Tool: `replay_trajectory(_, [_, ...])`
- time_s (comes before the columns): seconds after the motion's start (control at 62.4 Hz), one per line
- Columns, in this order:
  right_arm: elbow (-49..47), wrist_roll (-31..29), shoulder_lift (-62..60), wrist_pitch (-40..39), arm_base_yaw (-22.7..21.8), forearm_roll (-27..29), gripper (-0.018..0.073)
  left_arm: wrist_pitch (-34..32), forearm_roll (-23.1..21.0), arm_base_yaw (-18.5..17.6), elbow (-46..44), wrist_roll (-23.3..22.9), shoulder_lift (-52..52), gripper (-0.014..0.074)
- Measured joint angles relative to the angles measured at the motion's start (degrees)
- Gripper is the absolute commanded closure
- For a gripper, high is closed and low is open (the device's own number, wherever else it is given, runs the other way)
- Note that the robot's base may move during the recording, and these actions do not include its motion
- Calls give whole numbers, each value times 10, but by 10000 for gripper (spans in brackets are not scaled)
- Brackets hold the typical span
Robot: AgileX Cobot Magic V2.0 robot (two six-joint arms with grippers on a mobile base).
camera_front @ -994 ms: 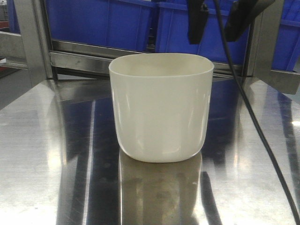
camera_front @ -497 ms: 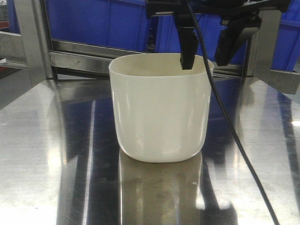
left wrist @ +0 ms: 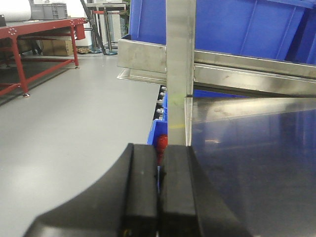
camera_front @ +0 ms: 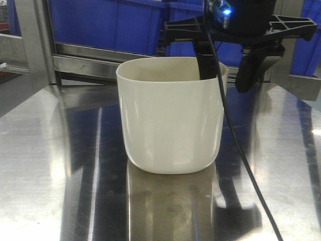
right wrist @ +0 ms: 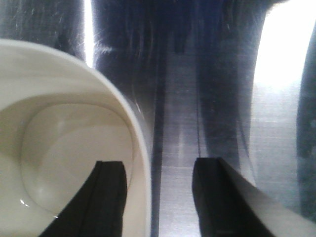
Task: Move white bin to right shelf second layer
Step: 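Lower the right gripper over the white bin's rim, then close the right gripper on the bin rim and lift it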
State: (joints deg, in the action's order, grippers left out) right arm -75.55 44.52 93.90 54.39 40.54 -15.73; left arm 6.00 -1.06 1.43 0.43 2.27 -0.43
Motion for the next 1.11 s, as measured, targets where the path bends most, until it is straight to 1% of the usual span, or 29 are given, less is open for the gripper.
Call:
replay_trajectory(0.112, [0,0,0,-7,0,0,155,0,0,0,0,0,0,512])
replay_trajectory(0.176, [0,0,0,-8,0,0,197,0,0,0,0,0,0,512])
replay_trajectory(0.256, [0,0,0,-9,0,0,283,0,0,0,0,0,0,512])
replay_trajectory(0.369, [0,0,1,-9,0,0,451,0,0,0,0,0,0,512])
replay_trajectory(0.385, [0,0,1,-9,0,0,487,0,0,0,0,0,0,512])
replay_trajectory(0.417, [0,0,1,-9,0,1,524,0,0,0,0,0,0,512])
replay_trajectory(0.465, [0,0,1,-9,0,1,496,0,0,0,0,0,0,512])
replay_trajectory(0.625, [0,0,-1,-7,0,3,505,0,0,0,0,0,0,512])
replay_trajectory(0.721, [0,-15,-11,-2,-5,9,505,0,0,0,0,0,0,512])
replay_trajectory(0.785, [0,-38,-23,0,-13,22,505,0,0,0,0,0,0,512])
replay_trajectory(0.898, [0,-85,-50,2,-39,42,505,0,0,0,0,0,0,512])
replay_trajectory(1.106, [11,-202,-115,6,-118,70,505,0,0,0,0,0,0,512])
